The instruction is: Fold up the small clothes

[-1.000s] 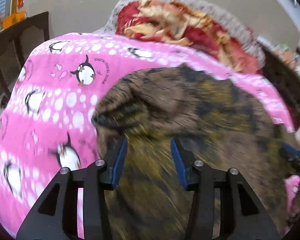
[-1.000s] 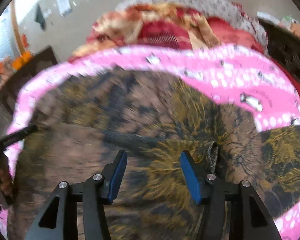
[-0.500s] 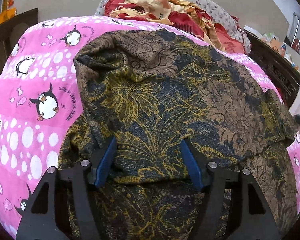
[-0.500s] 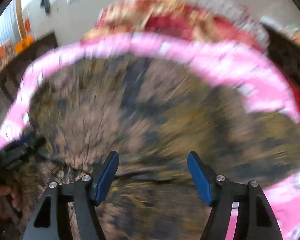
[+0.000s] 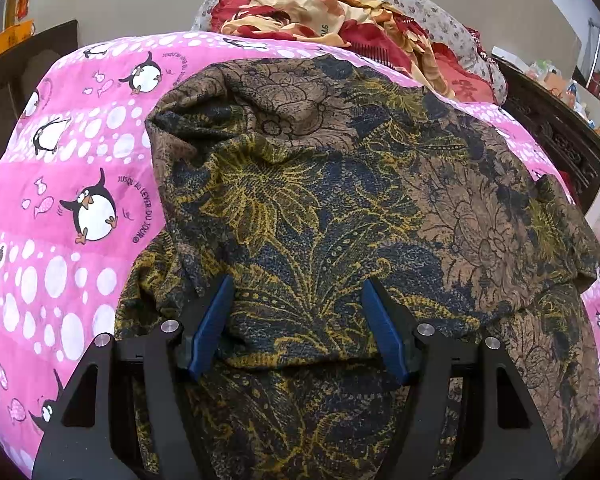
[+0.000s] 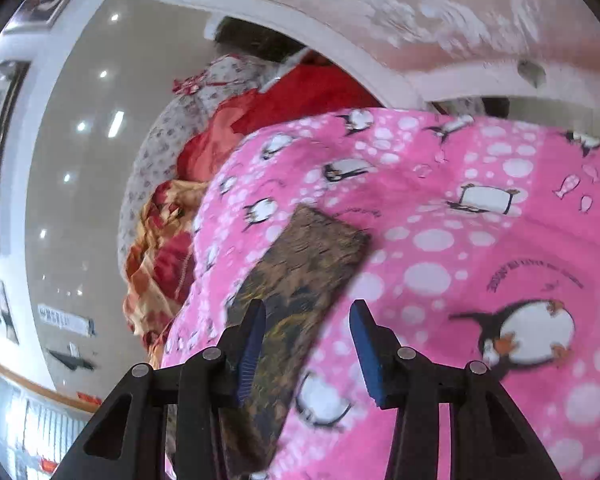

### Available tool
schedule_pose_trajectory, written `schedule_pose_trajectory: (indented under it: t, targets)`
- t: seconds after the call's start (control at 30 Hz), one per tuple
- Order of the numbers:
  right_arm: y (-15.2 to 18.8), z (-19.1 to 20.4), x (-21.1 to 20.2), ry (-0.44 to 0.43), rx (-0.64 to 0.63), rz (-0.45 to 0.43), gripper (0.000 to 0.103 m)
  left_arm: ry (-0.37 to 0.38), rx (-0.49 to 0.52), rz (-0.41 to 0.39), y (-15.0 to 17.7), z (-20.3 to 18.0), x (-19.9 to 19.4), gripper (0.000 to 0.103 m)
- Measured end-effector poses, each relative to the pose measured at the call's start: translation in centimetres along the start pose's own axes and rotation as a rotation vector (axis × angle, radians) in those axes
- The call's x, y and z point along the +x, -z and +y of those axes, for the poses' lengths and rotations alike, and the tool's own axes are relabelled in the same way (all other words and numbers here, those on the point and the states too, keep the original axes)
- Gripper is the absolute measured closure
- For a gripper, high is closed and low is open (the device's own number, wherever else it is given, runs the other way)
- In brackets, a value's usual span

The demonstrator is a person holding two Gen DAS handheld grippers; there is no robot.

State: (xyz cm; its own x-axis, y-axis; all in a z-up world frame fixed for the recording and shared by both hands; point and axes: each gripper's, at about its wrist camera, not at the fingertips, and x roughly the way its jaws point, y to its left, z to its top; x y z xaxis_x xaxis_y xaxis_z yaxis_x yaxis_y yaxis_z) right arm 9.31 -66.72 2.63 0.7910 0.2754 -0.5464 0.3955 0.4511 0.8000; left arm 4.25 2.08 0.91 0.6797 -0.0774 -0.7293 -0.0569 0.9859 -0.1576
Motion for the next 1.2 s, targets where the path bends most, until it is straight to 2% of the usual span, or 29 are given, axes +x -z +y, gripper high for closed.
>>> schedule_pose_trajectory:
  t: [0.07,0.17,0.2,0.23,0.27,0.33,0.4,0.5,0.6,0.67,0.73,0.8,0.93,1.03,1.07,1.13,1.2]
  targets:
    - [-0.5,-0.9,0.9,-0.036,0.03,-0.005,0.06,0.0,-0.001,0.0,0.0,0.0,0.0,0.036]
    - [-1.1,-0.9,1.7,-0.041,0.02,-0.055,0.066,-0.004,0.001,0.001,0.0,0.0,0.0,0.036]
    - [-1.3,-1.1,2.1,-0.027,0.023,-0.065,0.076,-0.005,0.0,0.002,-0.1,-0.1,0.1,0.036]
    - [-1.5,-1.2,2.4,-0.006,0.021,-0.07,0.093,-0.003,0.0,0.001,0.0,-0.1,0.1,0.036]
    - [-1.5,-1.2,2.7,0.012,0.01,-0.072,0.097,-0.003,0.0,0.001,0.0,0.0,0.1,0.036]
    - [-1.3,0.6,2.1,0.052,-0.091,-0.085,0.099,-0.003,0.0,0.001,0.0,0.0,0.1,0.036]
    - [-1.6,3.4,0.1,0.051,-0.176,-0.138,0.099,-0.002,-0.001,0.001,0.0,0.0,0.1,0.036]
    - [-2.7,8.8,-5.4,0.035,-0.304,-0.296,0.099,0.006,-0.009,-0.002,-0.1,0.1,0.1,0.036]
    - [-2.7,14.3,-10.1,0.005,-0.412,-0.401,0.099,0.011,-0.015,-0.005,-0.1,0.1,0.0,0.037]
    - [-1.6,17.6,-10.8,-0.035,-0.482,-0.383,0.099,0.018,-0.021,-0.007,-0.1,0.1,0.0,0.036]
    - [1.3,21.4,-10.0,-0.079,-0.589,-0.337,0.099,0.025,-0.028,-0.009,-0.1,0.2,0.0,0.036]
    - [5.5,24.8,-7.7,-0.137,-0.691,-0.253,0.099,0.029,-0.035,-0.015,0.0,0.3,-0.2,0.036]
    - [17.4,30.5,-0.9,-0.284,-0.886,-0.022,0.099,0.06,-0.057,-0.006,-1.4,0.5,-1.4,0.036]
    - [26.0,31.9,4.4,-0.354,-0.945,0.133,0.099,0.145,-0.087,-0.055,-3.1,0.9,-4.0,0.036]
    - [28.9,32.0,6.1,-0.358,-0.976,0.174,0.099,0.151,-0.088,-0.069,-3.5,1.0,-4.5,0.036]
    - [34.6,30.8,10.0,-0.326,-1.03,0.279,0.099,0.125,-0.102,-0.089,-4.1,1.7,-5.5,0.036]
    - [39.1,28.4,13.4,-0.263,-1.087,0.36,0.099,0.132,-0.126,-0.068,-4.2,2.4,-5.4,0.036]
